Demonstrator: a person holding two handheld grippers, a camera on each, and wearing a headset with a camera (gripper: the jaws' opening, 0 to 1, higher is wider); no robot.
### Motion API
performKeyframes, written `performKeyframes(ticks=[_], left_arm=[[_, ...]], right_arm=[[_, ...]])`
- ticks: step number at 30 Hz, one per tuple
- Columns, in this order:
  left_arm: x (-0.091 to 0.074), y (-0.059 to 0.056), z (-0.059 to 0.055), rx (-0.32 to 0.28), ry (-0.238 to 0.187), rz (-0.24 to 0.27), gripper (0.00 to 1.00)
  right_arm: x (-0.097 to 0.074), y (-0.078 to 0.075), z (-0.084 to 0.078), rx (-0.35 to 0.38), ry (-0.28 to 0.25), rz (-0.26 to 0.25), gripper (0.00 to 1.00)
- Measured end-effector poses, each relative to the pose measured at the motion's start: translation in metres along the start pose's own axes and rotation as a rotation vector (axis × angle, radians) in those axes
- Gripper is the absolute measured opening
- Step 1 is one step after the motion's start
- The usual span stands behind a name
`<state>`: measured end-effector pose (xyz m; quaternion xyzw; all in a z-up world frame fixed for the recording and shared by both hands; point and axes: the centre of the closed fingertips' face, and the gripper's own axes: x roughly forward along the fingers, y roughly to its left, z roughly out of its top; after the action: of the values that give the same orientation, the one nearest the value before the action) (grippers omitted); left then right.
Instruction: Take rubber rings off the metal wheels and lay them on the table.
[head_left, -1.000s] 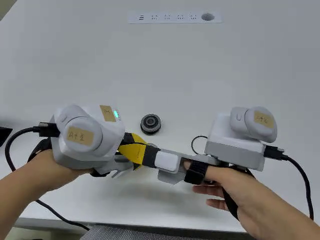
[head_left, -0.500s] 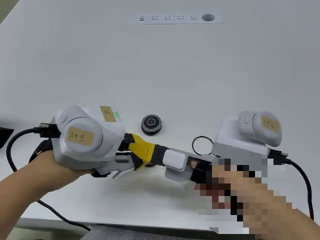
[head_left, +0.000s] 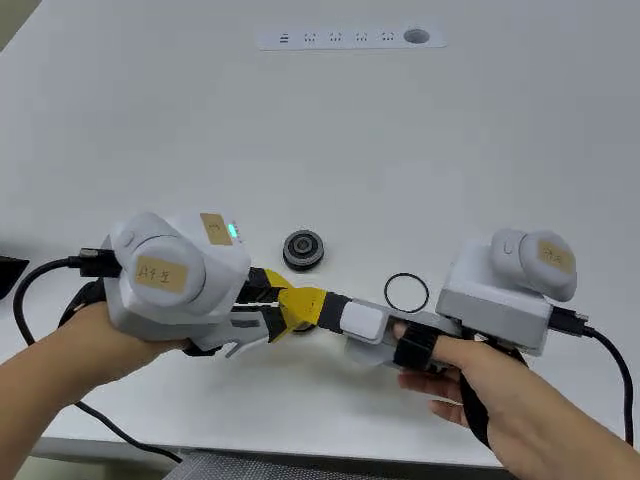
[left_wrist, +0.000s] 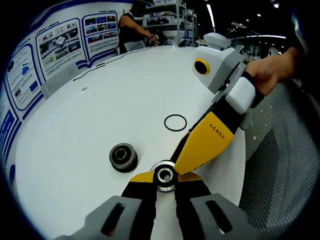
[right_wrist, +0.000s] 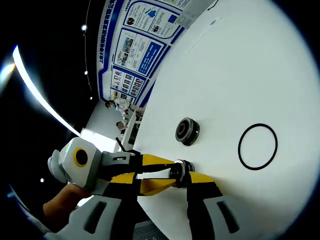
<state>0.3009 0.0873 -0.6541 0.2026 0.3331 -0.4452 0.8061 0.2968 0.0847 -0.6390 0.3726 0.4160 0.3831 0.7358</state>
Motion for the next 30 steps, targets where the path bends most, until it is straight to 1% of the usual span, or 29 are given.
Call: performKeyframes(ticks=[1,3,5,9,17,18,22,30], left_arm=[[0.0,0.0,0.0,0.0,0.0,0.0,0.13],[0.0,0.0,0.0,0.001,0.0,0.0,0.13],[0.0,0.0,0.0,0.0,0.0,0.0,0.13],[0.0,0.0,0.0,0.0,0.0,0.0,0.13],[0.0,0.0,0.0,-0.001,0.001,0.002,0.13],[0.0,0.0,0.0,-0.001,0.001,0.002,0.13],[0.0,0.0,0.0,-0.002,0.0,0.003,0.13],[0.0,-0.001,0.0,0.008,0.01,-0.001,0.13]], right_arm=[[0.0,-0.003,0.0,-0.006,-0.001,-0.012,0.36],[0.0,-0.01,-0.001,-0.045,0.004,-0.037,0.29],[0.0,-0.011,-0.001,-0.057,0.004,-0.042,0.24],[-0.001,-0.014,0.0,-0.063,-0.001,-0.053,0.17],[-0.001,-0.026,0.001,-0.057,-0.004,-0.1,0.03],[0.0,-0.026,0.001,-0.039,-0.003,-0.098,0.03],[-0.001,-0.026,0.001,-0.05,-0.006,-0.1,0.03],[-0.003,-0.025,0.001,-0.036,-0.004,-0.113,0.02]])
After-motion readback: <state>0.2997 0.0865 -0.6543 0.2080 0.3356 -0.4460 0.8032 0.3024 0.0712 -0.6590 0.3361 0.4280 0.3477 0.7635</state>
